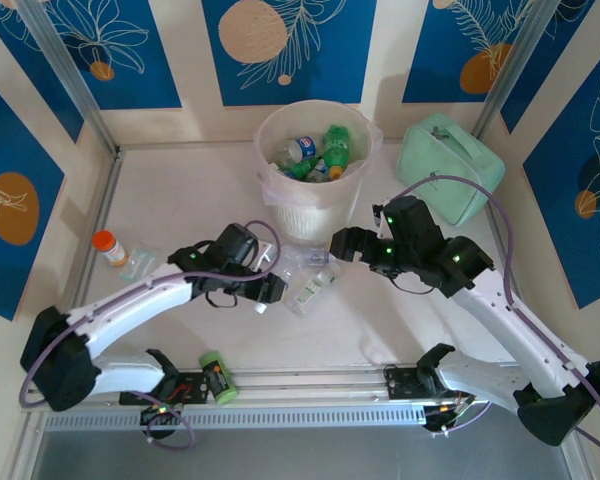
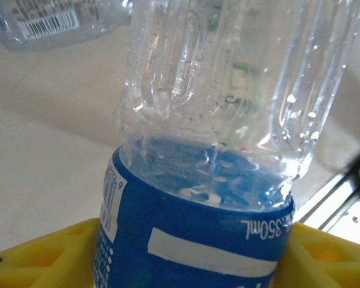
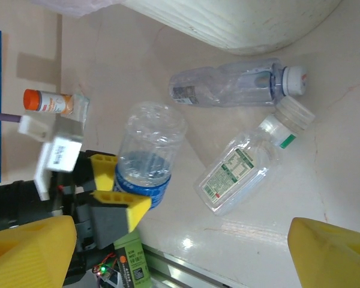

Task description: Put the plastic bottles in the bin

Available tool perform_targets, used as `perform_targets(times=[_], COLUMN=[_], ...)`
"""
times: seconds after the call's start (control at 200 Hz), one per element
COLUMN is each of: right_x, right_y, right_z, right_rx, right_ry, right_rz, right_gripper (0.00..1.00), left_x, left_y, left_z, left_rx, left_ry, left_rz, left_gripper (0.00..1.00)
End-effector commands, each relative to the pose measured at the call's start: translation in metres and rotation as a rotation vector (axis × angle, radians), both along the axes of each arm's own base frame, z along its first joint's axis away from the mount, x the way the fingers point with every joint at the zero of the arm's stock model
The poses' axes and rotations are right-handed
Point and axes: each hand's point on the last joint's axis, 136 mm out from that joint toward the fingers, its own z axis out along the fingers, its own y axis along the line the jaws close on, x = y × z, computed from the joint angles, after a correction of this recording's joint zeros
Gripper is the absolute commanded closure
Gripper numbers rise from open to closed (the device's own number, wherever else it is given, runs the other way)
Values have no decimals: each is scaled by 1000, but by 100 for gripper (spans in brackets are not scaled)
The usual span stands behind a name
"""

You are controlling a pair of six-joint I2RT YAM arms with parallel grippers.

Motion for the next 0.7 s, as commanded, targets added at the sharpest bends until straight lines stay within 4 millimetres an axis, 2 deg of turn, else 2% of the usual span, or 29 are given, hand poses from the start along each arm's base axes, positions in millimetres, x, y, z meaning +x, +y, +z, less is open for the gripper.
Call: perform_targets(times=[0.0,0.22,0.29,0.49,0.625,0.695], right_x=[-1,4,9,15,10,5], right_y=[14,42,46,22,1,-8], right_z=[26,51,62,83,68,56], right_rx=[104,177,182,163,115,86], right_ry=[-40,-68,-90,-148,-122,-94], right_rz=[42,107,108,11,-64,-95], right_gripper=[8,8,8,8,8,8], left_x=[-12,-12,-10,13,35,51], left_y=[-4,-12,-14,-7,-5,-7], left_z=[36,110,131,196,240,254], left_rx=[-98,-247,-293,-331,-344,-328], left_ry=[-12,-111,-146,-264,-354,-389], left_rz=[-8,-20,-11,80,130,149], left_gripper=[38,38,38,38,37,36])
